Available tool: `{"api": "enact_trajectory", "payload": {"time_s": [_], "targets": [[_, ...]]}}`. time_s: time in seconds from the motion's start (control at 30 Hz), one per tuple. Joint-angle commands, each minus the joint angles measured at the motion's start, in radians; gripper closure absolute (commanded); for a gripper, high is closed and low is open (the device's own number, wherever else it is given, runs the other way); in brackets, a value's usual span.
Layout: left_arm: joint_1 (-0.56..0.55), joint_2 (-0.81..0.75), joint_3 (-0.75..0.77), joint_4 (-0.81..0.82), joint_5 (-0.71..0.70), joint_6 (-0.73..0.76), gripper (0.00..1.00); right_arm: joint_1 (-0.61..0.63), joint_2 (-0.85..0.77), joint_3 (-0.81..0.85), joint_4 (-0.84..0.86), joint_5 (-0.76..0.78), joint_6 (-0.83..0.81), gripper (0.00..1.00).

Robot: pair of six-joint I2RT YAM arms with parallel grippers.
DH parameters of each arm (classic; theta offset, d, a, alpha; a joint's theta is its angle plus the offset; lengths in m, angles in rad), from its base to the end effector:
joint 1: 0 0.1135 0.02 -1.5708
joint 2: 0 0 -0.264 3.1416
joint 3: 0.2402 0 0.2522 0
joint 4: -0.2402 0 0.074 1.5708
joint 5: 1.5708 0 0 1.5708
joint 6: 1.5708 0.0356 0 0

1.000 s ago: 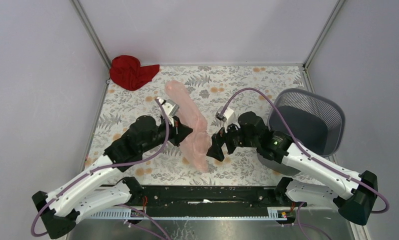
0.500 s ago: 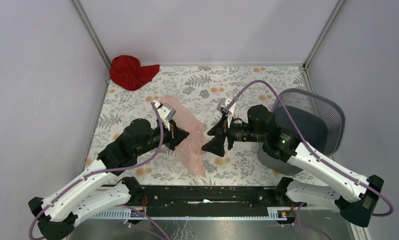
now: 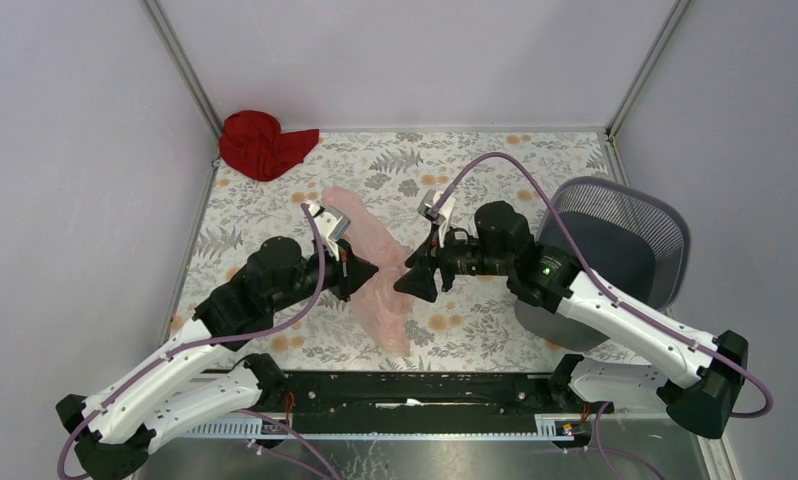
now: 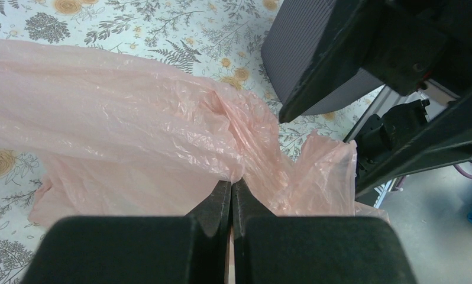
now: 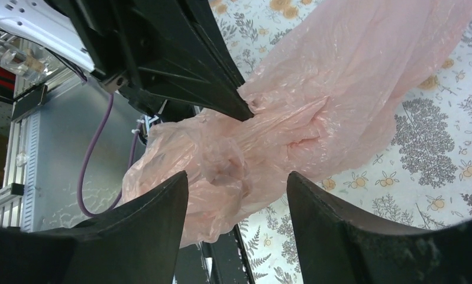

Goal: Put the trash bags into the trash bin

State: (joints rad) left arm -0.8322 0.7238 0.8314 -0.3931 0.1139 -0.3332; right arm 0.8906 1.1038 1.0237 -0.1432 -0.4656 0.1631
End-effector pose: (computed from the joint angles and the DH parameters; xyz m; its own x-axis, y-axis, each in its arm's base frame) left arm 0.1076 -0.1242 0.3435 -0.4435 0.0044 -0.8963 0.7016 0.6240 -0.3441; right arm 0.1469 0.2070 0.3660 -0.2950 -0.1339 -0.9461 -0.9346 0.2466 0.2565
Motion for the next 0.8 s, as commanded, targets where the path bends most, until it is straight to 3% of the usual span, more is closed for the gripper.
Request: {"api": "enact_trajectory", "payload": {"time_s": [0.0,0.13,0.2,0.27,0.37,0.5,0.57,0.77], "targets": [[-0.001,-0.007,0.046,0.035,0.014,-0.019,1.0,0.007,0.02,0.035,0.073,-0.015,-0.01,0.34],[-0.001,0.0,0.05,0.037,-0.019,-0.04,1.0,0.007,0.034,0.026,0.111,-0.036,0.013,0.56],[-0.001,0.019,0.067,0.007,-0.112,-0.086,1.0,0.007,0.023,0.025,0.11,-0.037,0.023,0.67],[-0.001,0.048,0.101,-0.071,-0.302,-0.158,1.0,0.006,-0.004,0.016,0.101,-0.022,0.024,0.76],[0.0,0.138,0.207,-0.264,-0.618,-0.298,1.0,0.007,-0.061,-0.026,0.102,0.017,0.022,0.97],[0.019,0.284,0.322,-0.421,-0.857,-0.396,1.0,0.005,-0.103,-0.099,0.101,0.063,0.031,1.0],[0.058,0.347,0.348,-0.415,-0.861,-0.408,1.0,0.007,-0.108,-0.122,0.104,0.046,0.044,1.0],[0.288,0.597,0.403,-0.301,-0.619,-0.393,1.0,0.008,-0.108,-0.207,0.136,0.028,0.054,1.0]]}}
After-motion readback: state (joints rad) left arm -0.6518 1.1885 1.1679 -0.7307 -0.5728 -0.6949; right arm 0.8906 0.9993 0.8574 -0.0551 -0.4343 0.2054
